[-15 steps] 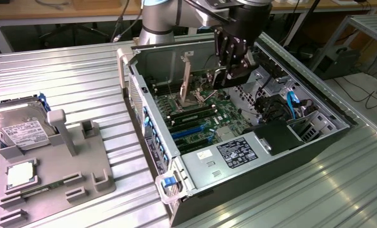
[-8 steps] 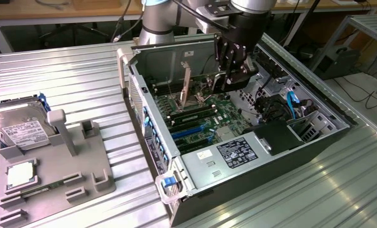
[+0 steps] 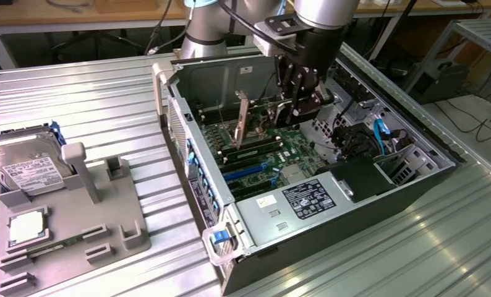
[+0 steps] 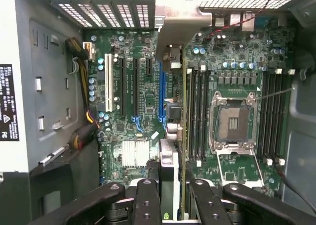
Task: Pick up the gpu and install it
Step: 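Insert the gpu into the slot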
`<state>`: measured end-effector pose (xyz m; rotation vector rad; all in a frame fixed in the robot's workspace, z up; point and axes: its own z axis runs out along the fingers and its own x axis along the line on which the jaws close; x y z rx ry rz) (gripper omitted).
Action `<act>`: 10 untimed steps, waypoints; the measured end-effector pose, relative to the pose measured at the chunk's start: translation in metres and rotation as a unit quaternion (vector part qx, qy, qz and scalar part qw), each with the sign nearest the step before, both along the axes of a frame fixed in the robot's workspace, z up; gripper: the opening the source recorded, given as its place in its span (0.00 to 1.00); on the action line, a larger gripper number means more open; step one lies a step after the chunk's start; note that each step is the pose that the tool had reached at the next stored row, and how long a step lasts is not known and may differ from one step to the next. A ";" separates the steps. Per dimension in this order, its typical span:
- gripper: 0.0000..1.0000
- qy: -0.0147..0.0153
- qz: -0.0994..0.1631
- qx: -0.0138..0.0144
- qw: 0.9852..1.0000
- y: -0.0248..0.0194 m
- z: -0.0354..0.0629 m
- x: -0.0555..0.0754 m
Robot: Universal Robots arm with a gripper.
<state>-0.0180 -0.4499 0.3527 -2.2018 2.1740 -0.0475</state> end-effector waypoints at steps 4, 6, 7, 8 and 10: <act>0.28 0.000 -0.013 0.000 1.000 0.0009 -0.0066 -0.001; 0.28 0.000 -0.020 0.000 1.000 0.0013 -0.0096 -0.002; 0.28 0.000 -0.023 0.000 1.000 0.0014 -0.0111 -0.002; 0.28 0.000 -0.028 0.000 1.000 0.0016 -0.0129 -0.002; 0.28 0.000 -0.034 0.000 0.999 0.0016 -0.0155 -0.003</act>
